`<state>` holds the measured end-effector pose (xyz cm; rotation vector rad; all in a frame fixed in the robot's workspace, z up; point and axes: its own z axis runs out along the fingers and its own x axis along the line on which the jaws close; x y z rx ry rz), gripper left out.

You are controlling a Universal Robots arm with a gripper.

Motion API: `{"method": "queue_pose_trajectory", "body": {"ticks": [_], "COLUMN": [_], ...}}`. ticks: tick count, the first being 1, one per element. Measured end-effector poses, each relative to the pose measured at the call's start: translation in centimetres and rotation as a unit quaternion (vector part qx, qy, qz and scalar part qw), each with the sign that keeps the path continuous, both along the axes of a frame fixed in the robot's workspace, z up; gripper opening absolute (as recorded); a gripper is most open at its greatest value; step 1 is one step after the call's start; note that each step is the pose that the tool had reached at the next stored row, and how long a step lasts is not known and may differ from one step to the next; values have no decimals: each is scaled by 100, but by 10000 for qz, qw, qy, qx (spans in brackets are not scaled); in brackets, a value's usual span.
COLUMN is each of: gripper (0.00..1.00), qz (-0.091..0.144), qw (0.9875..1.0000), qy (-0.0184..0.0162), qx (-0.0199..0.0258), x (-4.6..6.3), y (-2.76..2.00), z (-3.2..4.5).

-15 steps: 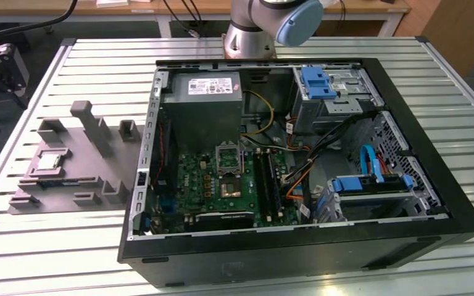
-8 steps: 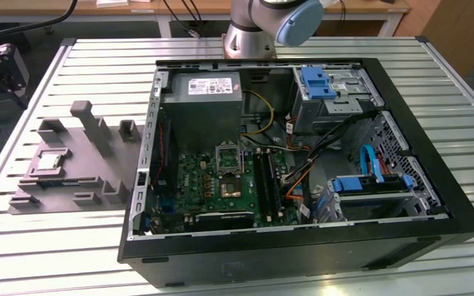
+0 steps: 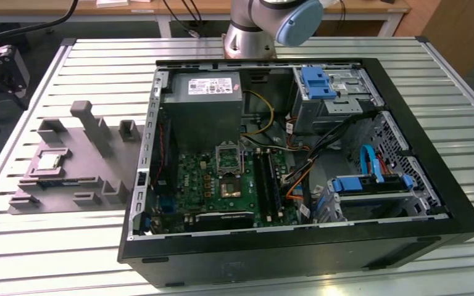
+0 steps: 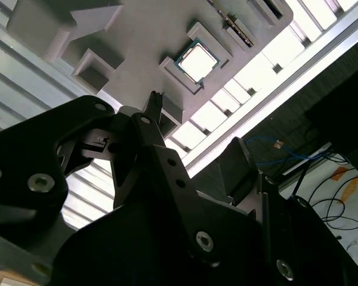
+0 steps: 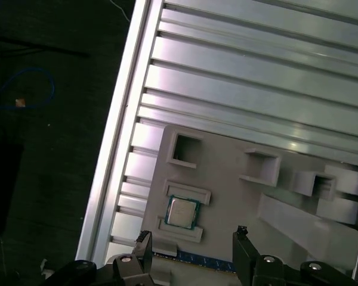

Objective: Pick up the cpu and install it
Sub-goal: 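Pick up the cpu and move it towards the insertion slot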

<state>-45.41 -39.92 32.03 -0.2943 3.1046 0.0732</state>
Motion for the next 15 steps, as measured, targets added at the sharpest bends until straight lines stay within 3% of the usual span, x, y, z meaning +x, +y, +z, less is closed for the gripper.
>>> {"method": "queue_pose_trajectory", "body": {"ticks": [2, 9, 15], "gripper": [65, 65, 65], "qz": [-97, -109, -163], "qw": [10000, 9999, 9999], "qy": [0, 27, 29], "qx": [0, -1, -1], "x": [-1, -10, -10], "y": [0, -3, -4], "z": [-22, -124, -139]}}
